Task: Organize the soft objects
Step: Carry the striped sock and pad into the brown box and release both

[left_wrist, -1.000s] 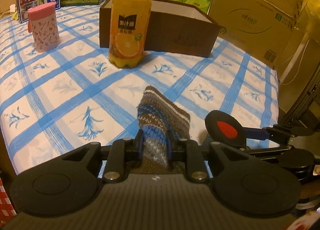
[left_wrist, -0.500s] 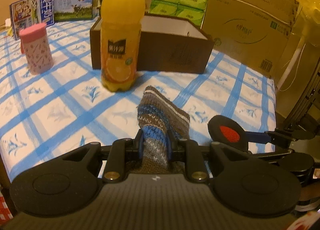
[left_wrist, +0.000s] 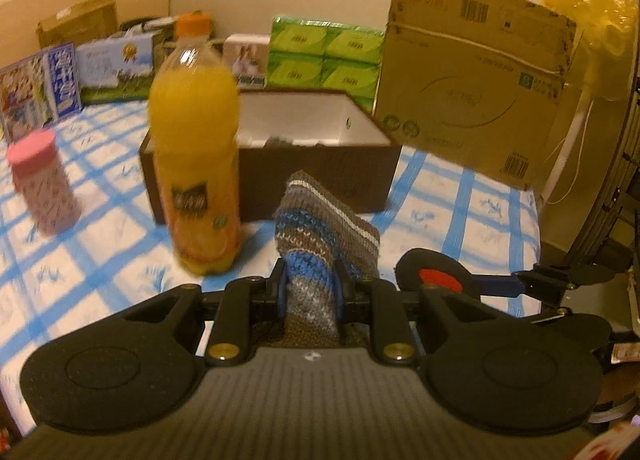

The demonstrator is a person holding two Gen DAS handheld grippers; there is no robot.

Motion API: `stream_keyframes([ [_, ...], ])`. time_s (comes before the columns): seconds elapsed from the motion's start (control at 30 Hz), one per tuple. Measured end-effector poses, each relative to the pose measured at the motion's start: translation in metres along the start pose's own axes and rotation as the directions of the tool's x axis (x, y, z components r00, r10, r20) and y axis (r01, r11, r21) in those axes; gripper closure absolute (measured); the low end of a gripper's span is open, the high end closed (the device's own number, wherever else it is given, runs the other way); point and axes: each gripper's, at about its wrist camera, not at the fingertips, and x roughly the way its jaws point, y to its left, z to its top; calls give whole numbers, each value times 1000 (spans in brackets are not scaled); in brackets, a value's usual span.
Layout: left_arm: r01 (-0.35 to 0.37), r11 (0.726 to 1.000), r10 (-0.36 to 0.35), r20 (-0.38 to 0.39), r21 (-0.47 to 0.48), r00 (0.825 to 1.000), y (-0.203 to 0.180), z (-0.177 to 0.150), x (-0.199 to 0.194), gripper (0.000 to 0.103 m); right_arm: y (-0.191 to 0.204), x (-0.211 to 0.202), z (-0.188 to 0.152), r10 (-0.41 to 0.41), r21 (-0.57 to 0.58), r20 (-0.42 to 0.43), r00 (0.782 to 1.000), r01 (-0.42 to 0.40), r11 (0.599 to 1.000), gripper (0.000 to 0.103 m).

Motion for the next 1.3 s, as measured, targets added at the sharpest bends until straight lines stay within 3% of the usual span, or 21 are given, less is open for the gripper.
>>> stream_keyframes([
  [0.33,-6,996,-4,115,87,993,-27,77,24,84,-45,11,89,31,28,72,997,-33,999,35],
  [0.53,-75,991,56,159,115,986,-36,130,60,84,-63,38,138,20,17,86,996,-22,1000,35],
  [0.87,-199,975,184,142,102,973,-34,189,142,83,-88,120,191,11,-39,55,998,-9,999,35],
  [1.13,-281,957,274,94,71,957,-21,208,205,83,-115,178,217,37,-87,67,997,-31,996,35],
  [1.2,-294,954,288,88,57,953,-18,212,219,81,-118,190,221,40,-108,75,996,-32,994,35],
  [1.3,-338,941,335,84,29,939,-16,218,238,74,-119,204,223,57,-144,99,993,-42,989,27],
])
